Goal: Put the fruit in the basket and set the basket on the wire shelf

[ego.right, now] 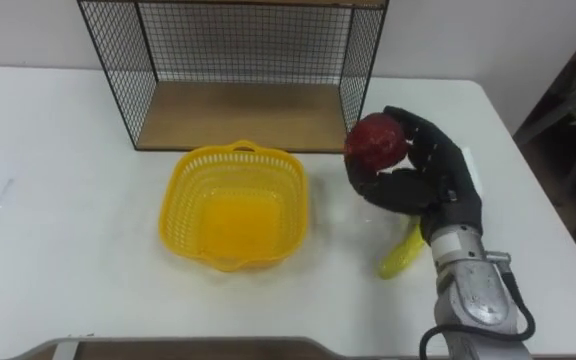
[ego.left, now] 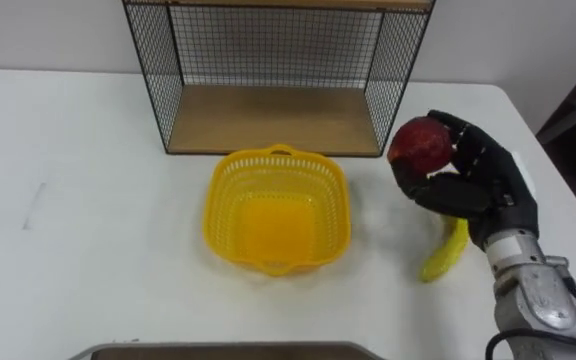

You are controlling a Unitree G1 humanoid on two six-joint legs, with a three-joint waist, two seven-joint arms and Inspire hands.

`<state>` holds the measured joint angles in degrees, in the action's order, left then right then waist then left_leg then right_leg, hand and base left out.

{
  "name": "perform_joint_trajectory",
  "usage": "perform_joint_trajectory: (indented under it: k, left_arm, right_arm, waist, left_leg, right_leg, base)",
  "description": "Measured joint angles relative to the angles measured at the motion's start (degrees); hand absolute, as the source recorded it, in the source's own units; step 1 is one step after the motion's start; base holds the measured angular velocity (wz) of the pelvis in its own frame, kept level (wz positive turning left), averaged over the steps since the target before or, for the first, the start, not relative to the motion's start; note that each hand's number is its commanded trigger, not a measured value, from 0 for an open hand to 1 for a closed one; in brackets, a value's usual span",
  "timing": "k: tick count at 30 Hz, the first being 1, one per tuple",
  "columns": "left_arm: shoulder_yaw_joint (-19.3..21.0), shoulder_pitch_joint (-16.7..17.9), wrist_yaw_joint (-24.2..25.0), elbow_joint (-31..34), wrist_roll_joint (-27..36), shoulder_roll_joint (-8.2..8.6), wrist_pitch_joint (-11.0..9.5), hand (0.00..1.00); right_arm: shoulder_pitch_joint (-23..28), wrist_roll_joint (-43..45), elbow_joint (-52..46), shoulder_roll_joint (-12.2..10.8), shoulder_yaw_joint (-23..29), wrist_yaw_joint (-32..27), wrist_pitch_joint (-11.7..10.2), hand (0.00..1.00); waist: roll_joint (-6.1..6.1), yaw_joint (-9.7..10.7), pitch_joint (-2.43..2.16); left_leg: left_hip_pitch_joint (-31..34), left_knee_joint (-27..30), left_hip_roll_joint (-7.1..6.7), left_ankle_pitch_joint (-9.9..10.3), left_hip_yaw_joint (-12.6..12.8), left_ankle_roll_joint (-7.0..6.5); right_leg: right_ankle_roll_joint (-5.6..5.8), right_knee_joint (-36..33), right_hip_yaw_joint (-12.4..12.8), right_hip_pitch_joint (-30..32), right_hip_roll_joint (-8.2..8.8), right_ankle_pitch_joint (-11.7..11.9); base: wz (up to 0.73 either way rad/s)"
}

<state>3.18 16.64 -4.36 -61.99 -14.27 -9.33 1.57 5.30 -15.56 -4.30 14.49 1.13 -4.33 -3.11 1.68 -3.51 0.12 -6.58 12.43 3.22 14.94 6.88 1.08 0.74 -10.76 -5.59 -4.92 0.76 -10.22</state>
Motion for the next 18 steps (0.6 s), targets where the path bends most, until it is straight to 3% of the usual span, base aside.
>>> perform_joint_trajectory:
  k: [9,18]
  left_arm:
    - [-0.1,-0.9,1.1,-0.6,0.0,-0.21,-0.3,0.0]
    - [-1.9,-2.2,1.7,-2.2,0.1,-0.42,-0.4,0.0]
  right_arm:
    - [-1.7,15.2,-2.7,0.0,-0.5,2.0,0.0,1.0]
    - [-4.0,20.4,-5.9,1.0,-4.9,4.1,0.0,1.0]
  waist:
    - [0.71,-0.4,0.04]
    - [0.51,-0.9,-0.01]
  left_leg:
    - [0.2,-0.3,0.05,0.0,0.1,0.0]
    - [0.9,0.3,0.05,0.0,-0.5,0.0]
  right_leg:
    - [0.02,0.1,0.1,0.2,-0.11,0.0]
    - [-0.01,-0.1,-0.5,0.5,-0.05,0.0]
  base:
    - [0.0]
    - [0.02]
